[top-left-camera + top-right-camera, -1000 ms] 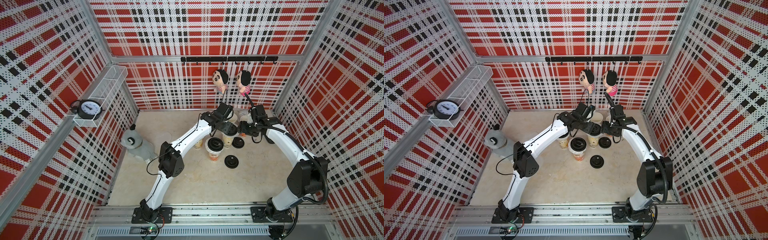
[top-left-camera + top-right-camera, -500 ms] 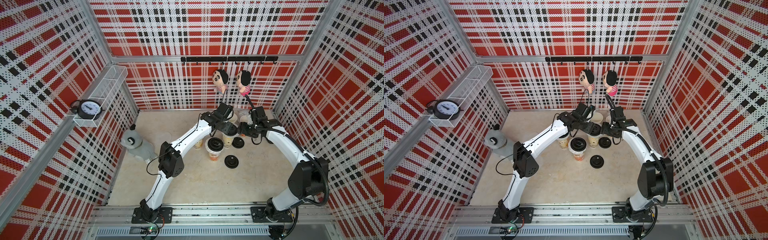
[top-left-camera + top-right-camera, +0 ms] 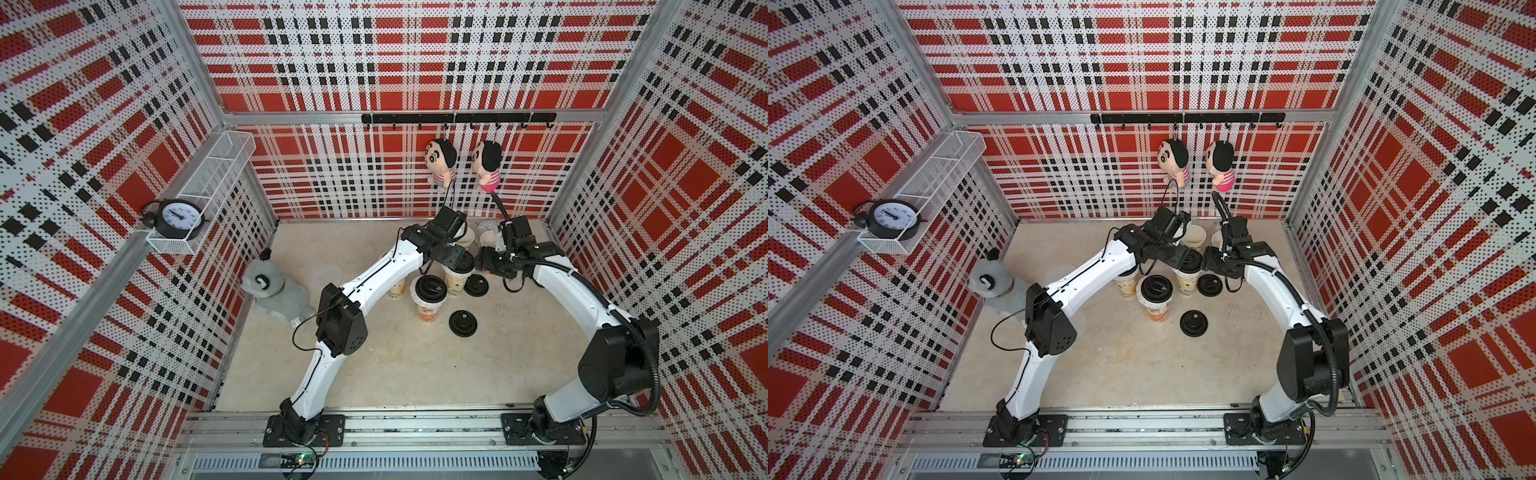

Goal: Put the leak-proof paper on the milk tea cups
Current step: Secure the cup lid on the cup.

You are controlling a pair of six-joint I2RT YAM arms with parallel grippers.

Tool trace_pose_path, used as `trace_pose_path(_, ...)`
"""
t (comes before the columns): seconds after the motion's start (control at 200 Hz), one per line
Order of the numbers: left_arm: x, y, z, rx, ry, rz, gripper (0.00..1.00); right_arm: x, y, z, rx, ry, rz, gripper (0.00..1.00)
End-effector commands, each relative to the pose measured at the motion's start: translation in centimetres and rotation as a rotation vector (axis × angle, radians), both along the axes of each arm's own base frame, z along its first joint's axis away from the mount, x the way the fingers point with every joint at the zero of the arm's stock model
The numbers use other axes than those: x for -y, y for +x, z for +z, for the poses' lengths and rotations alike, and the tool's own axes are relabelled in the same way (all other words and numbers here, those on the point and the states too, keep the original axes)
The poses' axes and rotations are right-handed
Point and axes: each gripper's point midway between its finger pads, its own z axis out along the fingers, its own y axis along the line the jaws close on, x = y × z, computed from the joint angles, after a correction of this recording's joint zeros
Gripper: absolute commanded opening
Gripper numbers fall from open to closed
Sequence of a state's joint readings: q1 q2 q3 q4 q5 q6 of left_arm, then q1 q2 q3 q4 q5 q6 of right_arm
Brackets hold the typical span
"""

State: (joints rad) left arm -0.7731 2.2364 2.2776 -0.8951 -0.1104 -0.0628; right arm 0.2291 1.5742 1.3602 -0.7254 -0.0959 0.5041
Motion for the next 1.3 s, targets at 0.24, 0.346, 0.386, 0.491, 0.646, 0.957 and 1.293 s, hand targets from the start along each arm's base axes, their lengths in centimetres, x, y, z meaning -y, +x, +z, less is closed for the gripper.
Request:
trace_pose_path(0.24,-1.2,-1.0,-1.1,-0.031,0.059,0.001,0.62,0.4,-1.9,-2.7,-0.090,-0.041,-0.008,0.68)
trace_pose_path(0.346,-1.2,-1.1,-1.2,-0.033,0.060,0.000,0.62,0.8,-2.3,-3.6,-0.111,-0.056,-0.025,0.68)
trace_pose_path(0.386,-1.2,-1.2,-1.3,-0.034,0.063,0.000,0.62,0.9,-2.7,-4.2,-0.123,-0.059,-0.029,0.68)
trace_pose_path(0.491,-1.3,-1.3,-1.4,-0.037,0.063,0.001,0.62,1.1,-3.4,-5.6,-0.144,-0.059,-0.039,0.68)
trace_pose_path(0.646,-1.3,-1.4,-1.7,-0.040,0.069,0.001,0.61,1.4,-4.6,-7.4,-0.181,-0.061,-0.046,0.68)
trace_pose_path(0.957,-1.5,-1.4,-1.9,-0.040,0.074,0.005,0.61,1.8,-5.5,-8.6,-0.207,-0.078,-0.051,0.68)
trace_pose_path(1.293,-1.6,-1.4,-2.4,-0.046,0.081,0.008,0.61,0.9,-3.4,-3.7,-0.078,-0.035,-0.031,0.70)
